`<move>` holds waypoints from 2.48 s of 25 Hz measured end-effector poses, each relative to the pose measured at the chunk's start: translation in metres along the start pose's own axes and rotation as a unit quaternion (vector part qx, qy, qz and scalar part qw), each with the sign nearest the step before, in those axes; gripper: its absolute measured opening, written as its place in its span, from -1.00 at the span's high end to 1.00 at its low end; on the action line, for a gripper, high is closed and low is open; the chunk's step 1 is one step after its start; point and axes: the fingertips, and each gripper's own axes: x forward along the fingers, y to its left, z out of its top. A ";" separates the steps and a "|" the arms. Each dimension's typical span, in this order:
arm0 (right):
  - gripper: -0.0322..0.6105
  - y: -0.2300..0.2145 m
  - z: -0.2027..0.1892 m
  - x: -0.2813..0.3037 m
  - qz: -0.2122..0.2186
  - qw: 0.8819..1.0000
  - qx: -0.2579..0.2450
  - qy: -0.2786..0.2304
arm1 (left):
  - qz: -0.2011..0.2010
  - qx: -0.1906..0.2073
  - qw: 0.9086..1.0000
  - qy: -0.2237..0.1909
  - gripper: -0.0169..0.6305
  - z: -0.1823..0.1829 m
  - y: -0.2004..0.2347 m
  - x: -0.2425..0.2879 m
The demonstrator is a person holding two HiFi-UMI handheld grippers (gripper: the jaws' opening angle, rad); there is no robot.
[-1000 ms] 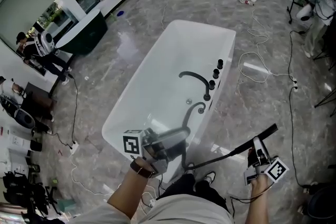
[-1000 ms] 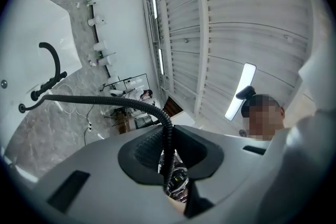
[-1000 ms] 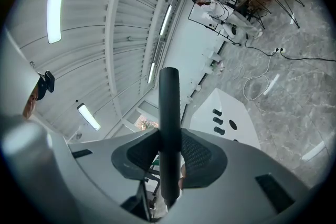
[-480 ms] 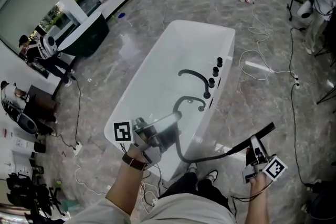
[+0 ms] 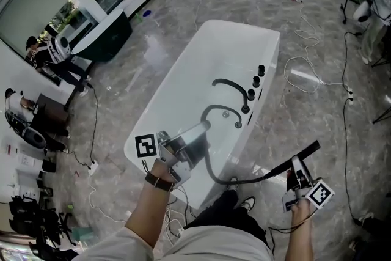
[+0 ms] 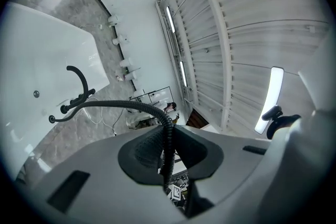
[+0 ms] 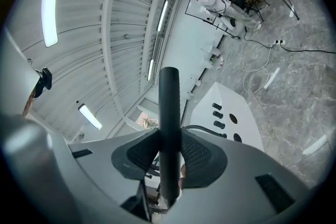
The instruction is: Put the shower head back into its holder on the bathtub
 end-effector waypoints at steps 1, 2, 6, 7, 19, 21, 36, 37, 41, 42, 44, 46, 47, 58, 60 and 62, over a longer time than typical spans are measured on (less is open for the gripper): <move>0.47 -0.002 0.001 0.004 -0.003 1.000 -0.002 0.000 | 0.001 0.001 1.000 -0.001 0.76 0.003 0.001 0.002; 0.47 -0.003 0.003 0.007 -0.005 1.000 -0.004 0.000 | 0.000 0.003 1.000 -0.001 0.76 0.006 0.000 0.004; 0.47 -0.003 0.009 0.018 -0.010 1.000 -0.006 -0.003 | 0.010 0.007 1.000 0.012 0.76 0.014 0.010 0.010; 0.47 -0.003 0.009 0.021 -0.012 1.000 -0.010 -0.002 | 0.014 0.000 1.000 0.012 0.76 0.015 0.017 0.011; 0.47 -0.021 0.011 0.053 -0.038 0.999 -0.015 0.009 | 0.049 -0.033 0.998 0.015 0.76 0.034 0.069 0.008; 0.47 -0.023 0.010 0.061 -0.042 0.999 -0.018 0.013 | 0.053 -0.053 0.997 0.025 0.76 0.026 0.080 0.006; 0.47 -0.044 0.026 0.093 -0.097 0.994 -0.045 0.001 | 0.067 -0.153 0.977 0.134 0.76 -0.019 0.196 0.028; 0.47 -0.045 0.029 0.093 -0.098 0.994 -0.045 -0.002 | 0.070 -0.148 0.976 0.140 0.76 -0.021 0.204 0.032; 0.47 -0.052 0.037 0.090 -0.104 0.994 -0.043 -0.002 | 0.074 -0.151 0.974 0.152 0.76 -0.031 0.232 0.045; 0.47 -0.054 0.040 0.091 -0.103 0.994 -0.042 -0.001 | 0.077 -0.153 0.973 0.154 0.76 -0.034 0.239 0.048; 0.47 -0.059 0.045 0.095 -0.099 0.994 -0.039 0.003 | 0.076 -0.158 0.972 0.160 0.76 -0.036 0.242 0.054; 0.47 -0.062 0.049 0.099 -0.097 0.994 -0.038 0.011 | 0.049 -0.173 0.970 0.164 0.76 -0.036 0.219 0.059; 0.47 -0.062 0.051 0.101 -0.094 0.995 -0.037 0.016 | 0.037 -0.185 0.968 0.165 0.76 -0.037 0.204 0.059; 0.47 -0.046 0.049 0.112 -0.055 0.997 -0.043 0.032 | 0.083 -0.328 0.931 0.138 0.76 -0.079 0.210 0.038; 0.47 -0.050 0.046 0.110 -0.062 0.997 -0.040 0.033 | 0.089 -0.339 0.927 0.135 0.76 -0.081 0.226 0.040; 0.47 -0.056 0.045 0.105 -0.073 0.996 -0.038 0.036 | 0.091 -0.346 0.924 0.137 0.76 -0.086 0.235 0.044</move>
